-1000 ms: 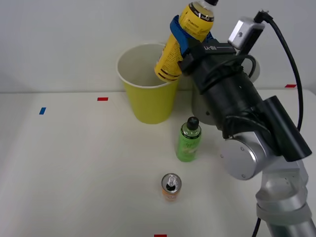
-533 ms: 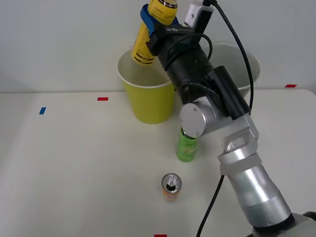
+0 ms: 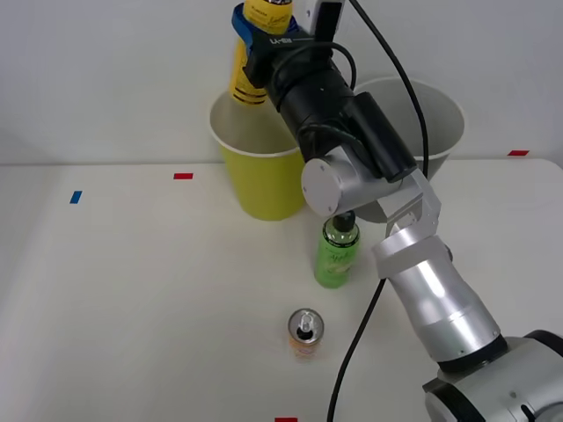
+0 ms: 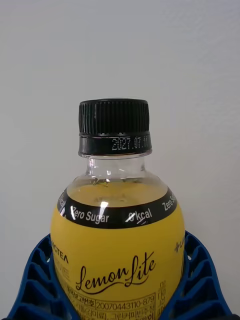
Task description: Put cans in the gray bin, plastic bottles in the light green bin
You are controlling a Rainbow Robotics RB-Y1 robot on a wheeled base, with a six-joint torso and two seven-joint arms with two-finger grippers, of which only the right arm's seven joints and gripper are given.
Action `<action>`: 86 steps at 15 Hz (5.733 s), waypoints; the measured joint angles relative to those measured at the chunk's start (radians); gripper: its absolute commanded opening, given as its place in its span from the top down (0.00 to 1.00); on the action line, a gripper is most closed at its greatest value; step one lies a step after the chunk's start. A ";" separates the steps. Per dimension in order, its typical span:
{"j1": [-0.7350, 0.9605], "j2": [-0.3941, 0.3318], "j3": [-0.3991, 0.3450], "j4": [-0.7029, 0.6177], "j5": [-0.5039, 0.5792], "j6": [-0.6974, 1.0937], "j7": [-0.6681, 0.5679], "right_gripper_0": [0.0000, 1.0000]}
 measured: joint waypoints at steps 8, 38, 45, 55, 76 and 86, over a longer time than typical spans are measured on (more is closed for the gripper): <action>0.000 -0.016 0.002 0.001 0.000 -0.001 -0.007 0.00; 0.354 -0.334 0.012 -0.597 -0.046 0.217 -0.133 0.00; 0.813 -0.455 -0.086 -0.925 -0.047 0.219 -0.153 0.00; 1.344 -0.393 -0.222 -1.116 -0.011 0.210 -0.128 0.00; 1.711 -0.026 -0.153 -0.794 0.153 -0.187 0.017 0.00; 1.526 0.042 -0.267 -0.368 0.567 -0.621 -0.527 0.00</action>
